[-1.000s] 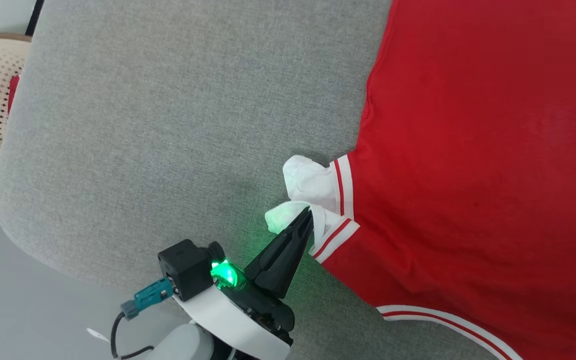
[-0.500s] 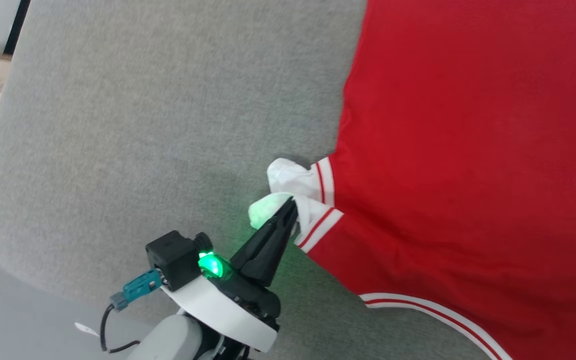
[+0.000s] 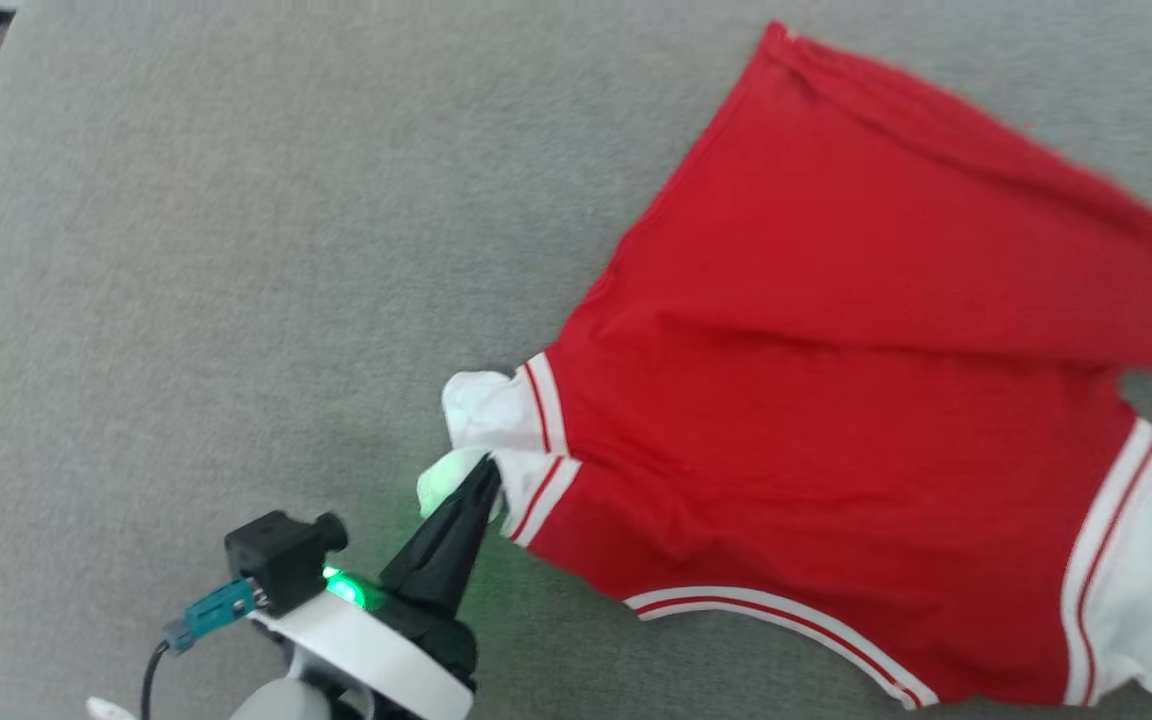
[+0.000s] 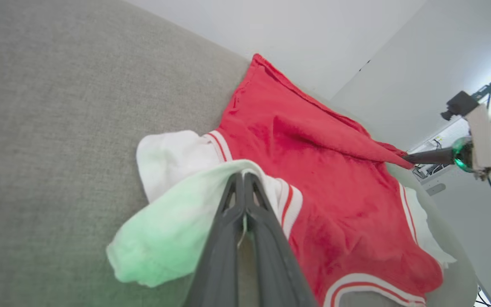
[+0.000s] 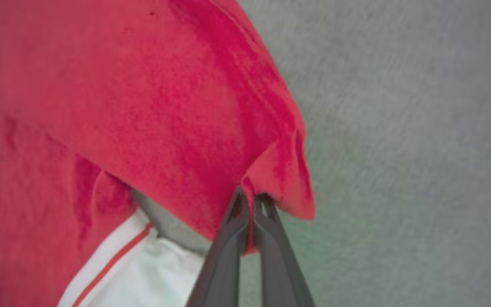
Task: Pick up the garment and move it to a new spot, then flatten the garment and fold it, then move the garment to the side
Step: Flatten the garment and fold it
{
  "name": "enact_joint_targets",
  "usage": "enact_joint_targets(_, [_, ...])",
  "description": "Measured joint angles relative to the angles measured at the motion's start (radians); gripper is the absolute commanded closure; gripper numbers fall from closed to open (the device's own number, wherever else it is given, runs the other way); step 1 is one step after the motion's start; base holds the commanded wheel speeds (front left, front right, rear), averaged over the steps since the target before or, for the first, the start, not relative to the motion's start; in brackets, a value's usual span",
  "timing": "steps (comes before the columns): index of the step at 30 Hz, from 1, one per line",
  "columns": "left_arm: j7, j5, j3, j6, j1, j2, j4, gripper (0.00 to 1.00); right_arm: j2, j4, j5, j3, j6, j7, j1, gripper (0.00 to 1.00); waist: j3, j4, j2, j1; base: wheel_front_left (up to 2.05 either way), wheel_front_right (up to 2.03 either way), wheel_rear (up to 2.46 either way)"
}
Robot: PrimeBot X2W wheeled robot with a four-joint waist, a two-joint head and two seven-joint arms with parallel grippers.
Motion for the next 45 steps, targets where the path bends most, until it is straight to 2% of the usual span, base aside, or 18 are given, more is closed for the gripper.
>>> enact_joint_targets(5, [0.001, -0.028, 0.019, 0.004, 0.031, 0.026, 0.021, 1.00, -0.026, -0.143, 0.050, -0.044, 0.000, -0.062, 0.293, 1.00, -0.046, -0.050, 0.0000, 0.0000, 0.00, 0.00, 0.00])
enact_joint_targets(8, [0.001, -0.040, 0.031, 0.005, 0.046, 0.036, 0.020, 1.00, -0.019, -0.210, 0.052, -0.089, 0.000, -0.084, 0.455, 1.00, -0.066, -0.073, 0.0000, -0.0001, 0.00, 0.00, 0.00])
enact_joint_targets(12, [0.001, -0.054, 0.045, 0.013, 0.064, 0.044, 0.020, 1.00, 0.020, -0.289, 0.029, -0.160, 0.000, -0.079, 0.644, 1.00, -0.082, -0.093, 0.0000, 0.0000, 0.00, 0.00, 0.00])
enact_joint_targets(17, [0.001, -0.085, 0.054, 0.013, 0.074, 0.050, 0.028, 1.00, 0.117, -0.384, -0.019, -0.255, 0.000, -0.062, 0.778, 1.00, -0.091, -0.104, 0.0000, 0.0000, 0.00, 0.00, 0.00])
enact_joint_targets(18, [0.001, -0.086, 0.054, 0.013, 0.075, 0.050, 0.030, 1.00, 0.140, -0.397, -0.038, -0.283, 0.000, -0.069, 0.784, 0.51, -0.092, -0.107, 0.0000, 0.0000, 0.00, 0.00, 0.00])
enact_joint_targets(19, [0.001, -0.086, 0.052, 0.013, 0.076, 0.050, 0.031, 1.00, 0.154, -0.409, -0.058, -0.310, 0.000, -0.070, 0.785, 0.14, -0.094, -0.108, 0.0000, 0.0000, 0.00, 0.00, 0.00])
enact_joint_targets(20, [0.002, -0.086, 0.050, 0.013, 0.076, 0.050, 0.031, 1.00, 0.161, -0.425, -0.079, -0.335, 0.000, -0.066, 0.791, 0.00, -0.095, -0.110, 0.0000, 0.0000, 0.00, 0.00, 0.00])
enact_joint_targets(23, [0.003, -0.086, 0.048, 0.013, 0.077, 0.050, 0.032, 1.00, 0.193, -0.479, -0.109, -0.422, 0.000, -0.041, 0.805, 0.00, -0.101, -0.111, 0.0000, 0.0000, 0.00, 0.00, 0.00])
enact_joint_targets(27, [0.004, -0.081, 0.039, 0.013, 0.075, 0.045, 0.028, 1.00, 0.200, -0.575, -0.140, -0.558, 0.000, 0.009, 0.804, 0.00, -0.100, -0.097, 0.0000, 0.0000, 0.00, 0.00, 0.00])
enact_joint_targets(29, [0.004, -0.074, 0.031, 0.013, 0.069, 0.035, 0.024, 1.00, 0.197, -0.614, -0.157, -0.613, 0.000, 0.031, 0.772, 0.00, -0.097, -0.087, 0.0000, 0.0000, 0.00, 0.00, 0.00])
enact_joint_targets(32, [0.004, -0.064, 0.021, 0.013, 0.058, 0.020, 0.020, 1.00, 0.178, -0.654, -0.194, -0.630, 0.000, 0.026, 0.663, 0.00, -0.086, -0.070, 0.0000, 0.0000, 0.00, 0.00, 0.00])
enact_joint_targets(36, [0.002, -0.056, 0.003, 0.011, 0.039, -0.008, 0.027, 1.00, 0.234, -0.566, -0.203, -0.494, 0.000, 0.001, 0.450, 0.00, -0.078, -0.045, 0.0000, 0.0000, 0.00, 0.00, 0.00])
enact_joint_targets(40, [0.001, -0.060, -0.012, 0.004, 0.024, -0.031, 0.043, 1.00, 0.285, -0.387, -0.248, -0.312, 0.000, 0.002, 0.228, 0.00, -0.069, -0.020, 0.0000, 0.0000, 0.00, 0.00, 0.00])
enact_joint_targets(45, [-0.002, -0.061, -0.035, 0.002, -0.006, -0.052, 0.063, 1.00, 0.306, -0.178, -0.294, -0.124, 0.000, 0.011, 0.002, 0.00, -0.035, 0.003, 0.0000, 0.0000, 0.00, 0.00, 0.00])
